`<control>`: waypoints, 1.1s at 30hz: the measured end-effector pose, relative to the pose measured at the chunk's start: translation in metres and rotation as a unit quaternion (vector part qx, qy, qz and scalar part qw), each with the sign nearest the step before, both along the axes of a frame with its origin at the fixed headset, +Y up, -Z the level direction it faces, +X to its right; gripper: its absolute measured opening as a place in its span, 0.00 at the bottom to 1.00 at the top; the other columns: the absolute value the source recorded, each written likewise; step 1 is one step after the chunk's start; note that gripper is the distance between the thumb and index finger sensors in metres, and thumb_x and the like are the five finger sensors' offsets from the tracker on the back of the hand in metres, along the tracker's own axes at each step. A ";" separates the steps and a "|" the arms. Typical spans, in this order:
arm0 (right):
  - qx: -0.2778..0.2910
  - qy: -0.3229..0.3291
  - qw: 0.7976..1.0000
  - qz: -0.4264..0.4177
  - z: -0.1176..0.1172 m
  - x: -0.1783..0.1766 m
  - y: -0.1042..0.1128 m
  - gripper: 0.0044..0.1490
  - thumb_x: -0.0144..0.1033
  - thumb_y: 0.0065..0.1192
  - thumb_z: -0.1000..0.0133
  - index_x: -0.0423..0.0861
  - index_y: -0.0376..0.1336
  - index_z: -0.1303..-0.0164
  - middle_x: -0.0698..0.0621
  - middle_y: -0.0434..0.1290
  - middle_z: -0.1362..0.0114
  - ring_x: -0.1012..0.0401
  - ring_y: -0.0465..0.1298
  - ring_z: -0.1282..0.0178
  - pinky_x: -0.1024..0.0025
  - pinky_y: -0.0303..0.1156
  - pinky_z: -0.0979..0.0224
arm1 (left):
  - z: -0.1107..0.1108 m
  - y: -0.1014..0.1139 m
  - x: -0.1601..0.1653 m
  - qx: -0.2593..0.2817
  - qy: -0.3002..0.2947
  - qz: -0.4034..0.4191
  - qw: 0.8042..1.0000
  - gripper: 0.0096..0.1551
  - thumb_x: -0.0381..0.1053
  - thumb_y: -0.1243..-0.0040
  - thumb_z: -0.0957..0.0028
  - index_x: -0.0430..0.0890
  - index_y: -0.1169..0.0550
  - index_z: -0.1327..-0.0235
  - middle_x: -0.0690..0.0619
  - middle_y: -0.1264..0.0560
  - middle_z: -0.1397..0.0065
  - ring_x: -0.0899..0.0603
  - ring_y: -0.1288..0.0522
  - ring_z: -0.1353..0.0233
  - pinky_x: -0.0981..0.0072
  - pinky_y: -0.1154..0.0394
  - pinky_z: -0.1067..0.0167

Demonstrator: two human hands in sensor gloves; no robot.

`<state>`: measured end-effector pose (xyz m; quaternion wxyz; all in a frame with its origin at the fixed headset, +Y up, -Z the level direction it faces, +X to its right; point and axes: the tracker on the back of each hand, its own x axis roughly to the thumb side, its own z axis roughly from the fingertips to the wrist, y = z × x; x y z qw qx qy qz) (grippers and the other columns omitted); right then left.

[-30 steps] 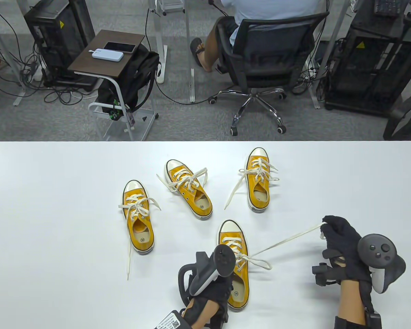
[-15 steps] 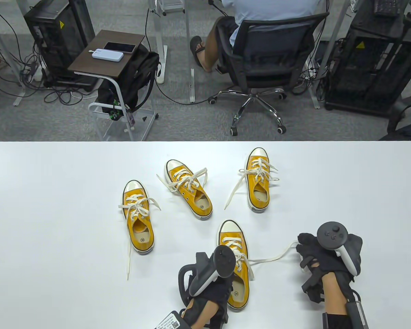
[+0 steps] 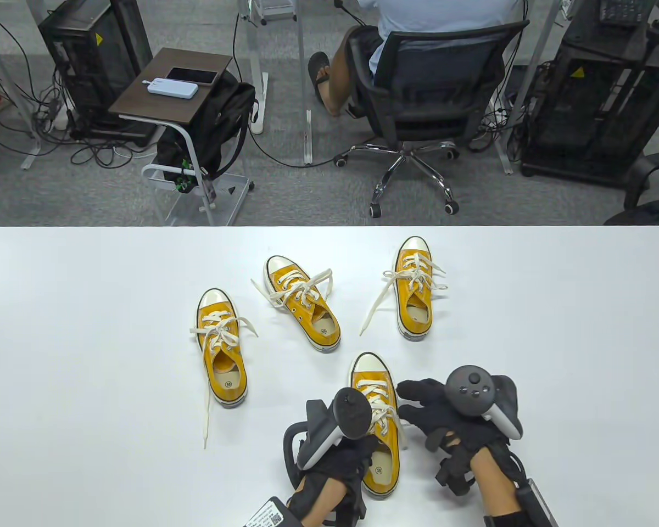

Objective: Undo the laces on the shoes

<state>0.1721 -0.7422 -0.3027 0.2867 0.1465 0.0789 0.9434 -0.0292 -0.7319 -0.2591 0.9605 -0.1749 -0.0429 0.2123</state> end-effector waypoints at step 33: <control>0.160 -0.035 0.986 0.020 0.015 -0.001 0.027 0.27 0.42 0.72 0.51 0.49 0.70 0.42 0.38 0.74 0.31 0.42 0.77 0.39 0.36 0.68 0.35 | -0.013 -0.012 -0.029 -0.002 0.089 0.227 0.970 0.20 0.56 0.36 0.49 0.53 0.12 0.48 0.51 0.12 0.48 0.37 0.16 0.46 0.42 0.23 0.48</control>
